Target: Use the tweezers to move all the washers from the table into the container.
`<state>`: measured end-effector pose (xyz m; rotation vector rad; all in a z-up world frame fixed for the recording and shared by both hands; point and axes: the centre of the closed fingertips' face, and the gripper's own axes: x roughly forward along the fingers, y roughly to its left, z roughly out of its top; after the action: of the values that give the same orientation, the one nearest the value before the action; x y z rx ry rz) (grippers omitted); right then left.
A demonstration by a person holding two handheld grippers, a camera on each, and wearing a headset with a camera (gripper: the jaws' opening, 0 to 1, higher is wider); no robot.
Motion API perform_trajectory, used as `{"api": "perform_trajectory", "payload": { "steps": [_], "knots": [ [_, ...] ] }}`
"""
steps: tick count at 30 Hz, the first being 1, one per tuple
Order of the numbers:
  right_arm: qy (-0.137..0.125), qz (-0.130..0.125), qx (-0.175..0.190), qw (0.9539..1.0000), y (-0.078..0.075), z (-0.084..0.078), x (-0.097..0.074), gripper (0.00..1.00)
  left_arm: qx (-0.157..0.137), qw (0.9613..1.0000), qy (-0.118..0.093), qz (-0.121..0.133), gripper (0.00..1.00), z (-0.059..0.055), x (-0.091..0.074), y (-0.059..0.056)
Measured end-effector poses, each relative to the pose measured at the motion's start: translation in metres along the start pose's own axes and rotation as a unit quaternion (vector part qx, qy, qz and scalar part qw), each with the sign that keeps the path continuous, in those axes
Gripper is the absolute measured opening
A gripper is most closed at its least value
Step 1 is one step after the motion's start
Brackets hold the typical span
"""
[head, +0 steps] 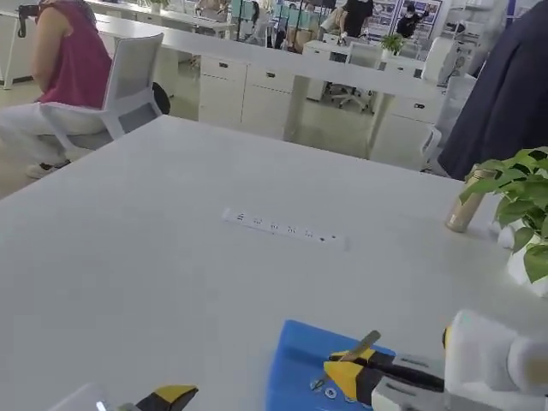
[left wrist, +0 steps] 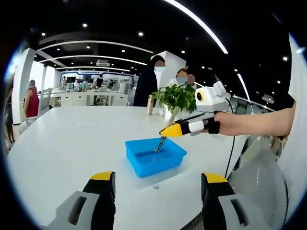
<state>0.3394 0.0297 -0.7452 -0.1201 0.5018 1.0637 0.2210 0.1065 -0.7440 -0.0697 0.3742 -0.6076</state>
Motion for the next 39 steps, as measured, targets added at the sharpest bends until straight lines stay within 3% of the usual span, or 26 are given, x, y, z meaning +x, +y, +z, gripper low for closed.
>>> {"api": "perform_trajectory", "payload": {
  "steps": [2, 5, 7, 12, 15, 20, 39],
  "knots": [
    [0.006, -0.009, 0.011, 0.9999, -0.011, -0.002, 0.005, 0.03, -0.001, 1.0000, -0.001, 0.001, 0.74, 0.000, 0.000, 0.000],
    [0.019, -0.013, 0.035, 0.9991, -0.023, -0.010, 0.015, 0.03, -0.022, 0.9992, -0.032, -0.012, 0.77, 0.011, -0.002, -0.004],
    [0.030, -0.014, 0.036, 0.9988, -0.029, -0.016, 0.021, 0.03, -0.028, 0.9989, -0.037, -0.007, 0.78, 0.013, -0.004, -0.001],
    [0.053, -0.012, 0.045, 0.9975, -0.027, -0.025, 0.032, 0.03, -0.032, 0.9985, -0.044, 0.002, 0.78, 0.015, -0.004, 0.002],
    [0.065, -0.015, 0.049, 0.9966, -0.033, -0.032, 0.038, 0.03, -0.035, 0.9983, -0.045, 0.009, 0.79, 0.015, -0.004, 0.005],
    [0.070, -0.009, 0.063, 0.9955, -0.038, -0.037, 0.045, 0.03, -0.045, 0.9975, -0.054, 0.011, 0.79, 0.018, -0.005, 0.007],
    [0.078, 0.005, 0.054, 0.9954, -0.033, -0.045, 0.048, 0.03, -0.040, 0.9984, -0.040, 0.010, 0.77, 0.013, -0.003, 0.006]
  ]
}}
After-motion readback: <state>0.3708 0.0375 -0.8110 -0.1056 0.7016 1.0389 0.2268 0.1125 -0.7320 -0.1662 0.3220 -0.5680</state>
